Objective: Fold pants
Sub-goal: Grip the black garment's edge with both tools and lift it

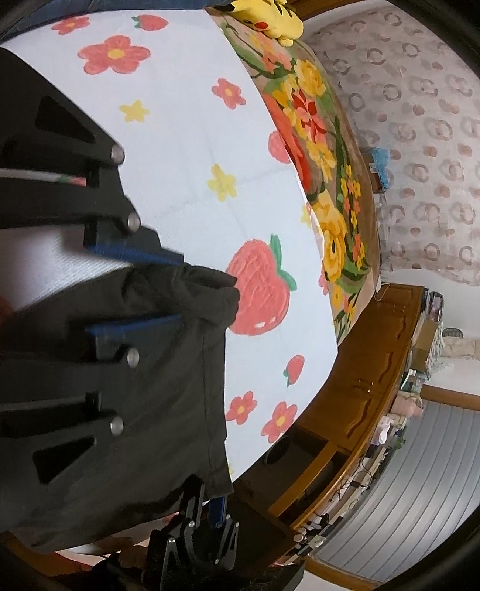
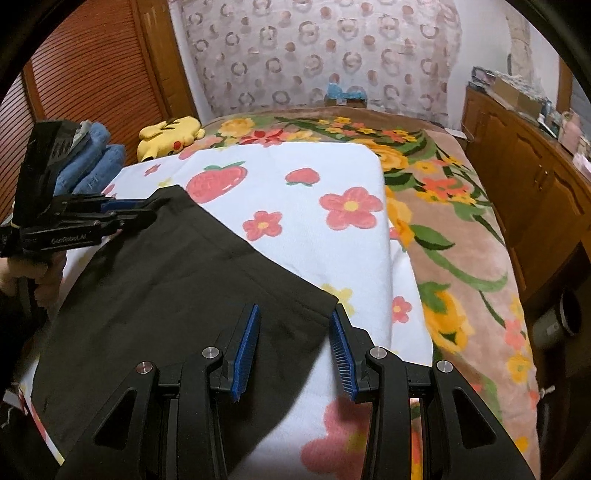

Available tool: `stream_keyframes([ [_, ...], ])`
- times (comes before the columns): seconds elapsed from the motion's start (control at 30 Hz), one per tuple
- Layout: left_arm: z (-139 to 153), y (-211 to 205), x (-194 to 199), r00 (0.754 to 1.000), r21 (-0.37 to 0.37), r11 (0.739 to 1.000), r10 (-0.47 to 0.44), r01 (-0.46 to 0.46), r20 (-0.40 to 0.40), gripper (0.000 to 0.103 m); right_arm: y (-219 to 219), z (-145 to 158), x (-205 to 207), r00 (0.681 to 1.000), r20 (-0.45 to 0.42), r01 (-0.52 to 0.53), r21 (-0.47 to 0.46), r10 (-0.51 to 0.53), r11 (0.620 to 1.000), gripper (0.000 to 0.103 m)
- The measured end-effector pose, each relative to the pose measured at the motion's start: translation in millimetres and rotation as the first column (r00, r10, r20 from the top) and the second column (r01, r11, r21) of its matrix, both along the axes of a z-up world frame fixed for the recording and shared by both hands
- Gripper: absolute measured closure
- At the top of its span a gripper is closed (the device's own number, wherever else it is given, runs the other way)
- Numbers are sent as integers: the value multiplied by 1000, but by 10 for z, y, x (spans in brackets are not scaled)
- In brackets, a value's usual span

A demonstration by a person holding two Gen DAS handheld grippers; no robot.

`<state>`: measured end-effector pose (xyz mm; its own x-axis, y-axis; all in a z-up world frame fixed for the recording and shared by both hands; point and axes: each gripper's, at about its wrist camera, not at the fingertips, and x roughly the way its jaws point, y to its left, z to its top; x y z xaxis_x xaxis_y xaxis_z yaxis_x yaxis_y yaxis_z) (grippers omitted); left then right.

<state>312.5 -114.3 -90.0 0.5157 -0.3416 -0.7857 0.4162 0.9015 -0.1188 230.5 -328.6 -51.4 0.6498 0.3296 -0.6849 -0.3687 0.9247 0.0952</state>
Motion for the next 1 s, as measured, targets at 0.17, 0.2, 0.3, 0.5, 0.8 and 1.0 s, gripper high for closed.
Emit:
stream_keyframes([
  [0.17, 21, 43, -48, 1000, -29, 999, -12, 12, 4, 95, 103, 27, 17, 999, -3, -50, -25, 50, 998, 94],
  [0.2, 51, 66, -72, 1000, -36, 999, -12, 12, 11, 95, 115, 44, 16, 999, -1, -51, -36, 51, 998, 95],
  [0.3, 180, 154, -152, 999, -49, 999, -2, 4, 43, 96, 167, 147, -12, 997, 26, -73, -47, 74, 996, 96],
  [0.5, 454, 417, -294, 994, -72, 997, 31, -24, 107, 96, 353, 389, -50, 989, 91, -115, -68, 121, 991, 96],
  [0.8, 736, 950, -330, 972, -95, 988, 141, -125, 188, 96, 761, 624, 56, 964, 160, -200, -99, 214, 975, 96],
  [1.0, 612, 1192, -168, 960, -52, 979, 205, -199, 189, 96, 1002, 531, 340, 953, 162, -237, -120, 254, 964, 96],
])
